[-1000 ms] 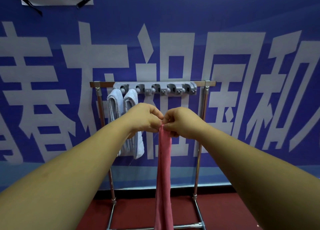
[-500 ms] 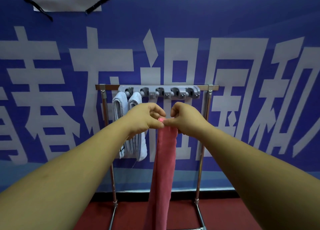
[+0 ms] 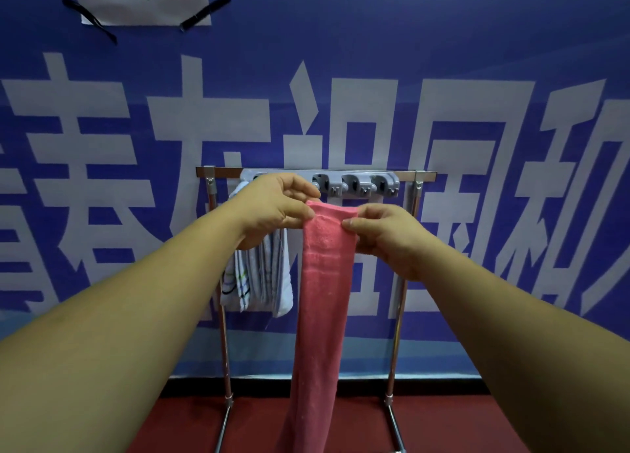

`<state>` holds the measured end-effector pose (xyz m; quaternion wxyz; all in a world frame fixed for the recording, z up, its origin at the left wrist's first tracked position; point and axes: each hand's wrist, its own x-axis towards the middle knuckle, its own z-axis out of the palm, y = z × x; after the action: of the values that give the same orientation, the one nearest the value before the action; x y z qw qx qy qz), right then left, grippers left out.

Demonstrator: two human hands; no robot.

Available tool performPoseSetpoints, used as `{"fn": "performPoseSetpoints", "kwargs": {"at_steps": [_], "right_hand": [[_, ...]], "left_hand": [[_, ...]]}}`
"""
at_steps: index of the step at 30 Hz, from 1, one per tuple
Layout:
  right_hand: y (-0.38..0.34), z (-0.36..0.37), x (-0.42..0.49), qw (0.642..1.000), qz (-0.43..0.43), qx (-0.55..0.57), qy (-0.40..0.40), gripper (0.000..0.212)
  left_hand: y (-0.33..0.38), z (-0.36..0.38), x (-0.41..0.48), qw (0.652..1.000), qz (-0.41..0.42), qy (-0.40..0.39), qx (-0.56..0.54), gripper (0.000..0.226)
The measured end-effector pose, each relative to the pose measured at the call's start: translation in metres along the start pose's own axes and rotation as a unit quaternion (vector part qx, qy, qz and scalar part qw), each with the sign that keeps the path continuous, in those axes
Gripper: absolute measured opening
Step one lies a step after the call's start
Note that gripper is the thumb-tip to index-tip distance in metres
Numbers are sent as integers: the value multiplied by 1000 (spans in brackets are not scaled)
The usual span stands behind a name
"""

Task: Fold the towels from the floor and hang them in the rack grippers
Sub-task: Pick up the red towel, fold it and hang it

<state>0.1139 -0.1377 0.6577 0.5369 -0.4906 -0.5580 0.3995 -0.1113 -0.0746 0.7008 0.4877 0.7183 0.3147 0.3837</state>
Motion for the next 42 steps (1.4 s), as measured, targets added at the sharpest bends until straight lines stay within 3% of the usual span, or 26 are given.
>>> {"fn": "performPoseSetpoints", "kwargs": {"at_steps": [6, 12, 20, 25, 28, 30, 32, 35, 42], "right_hand": [[-27, 14, 6, 998, -32, -49, 9, 24], [-28, 13, 6, 995, -34, -82, 33, 19], [-21, 17, -5, 988, 67, -51, -126, 31], [-4, 29, -2, 997, 57, 37, -41, 25], [-13, 34, 3, 998, 41, 43, -12, 23], [-24, 38, 7, 997, 41, 63, -4, 23], [-33, 42, 12, 996, 40, 77, 10, 21], [-43, 42, 22, 994, 45, 90, 42, 19], [-59, 27, 43, 988, 57, 110, 96, 25]], "left_hand": [[-3, 1, 1, 995, 9, 71, -67, 29], [-13, 4, -1, 993, -3, 65, -103, 29], [-4, 3, 6, 996, 22, 21, -89, 29], [-3, 1, 7, 996, 33, 16, -82, 30], [-9, 1, 5, 984, 24, 51, -171, 34], [-21, 3, 1, 978, -13, 17, -205, 46], [-36, 6, -4, 985, -67, -55, -151, 53], [-56, 13, -8, 980, -105, -136, -99, 46], [-72, 24, 1, 984, -116, -119, -57, 31]]}}
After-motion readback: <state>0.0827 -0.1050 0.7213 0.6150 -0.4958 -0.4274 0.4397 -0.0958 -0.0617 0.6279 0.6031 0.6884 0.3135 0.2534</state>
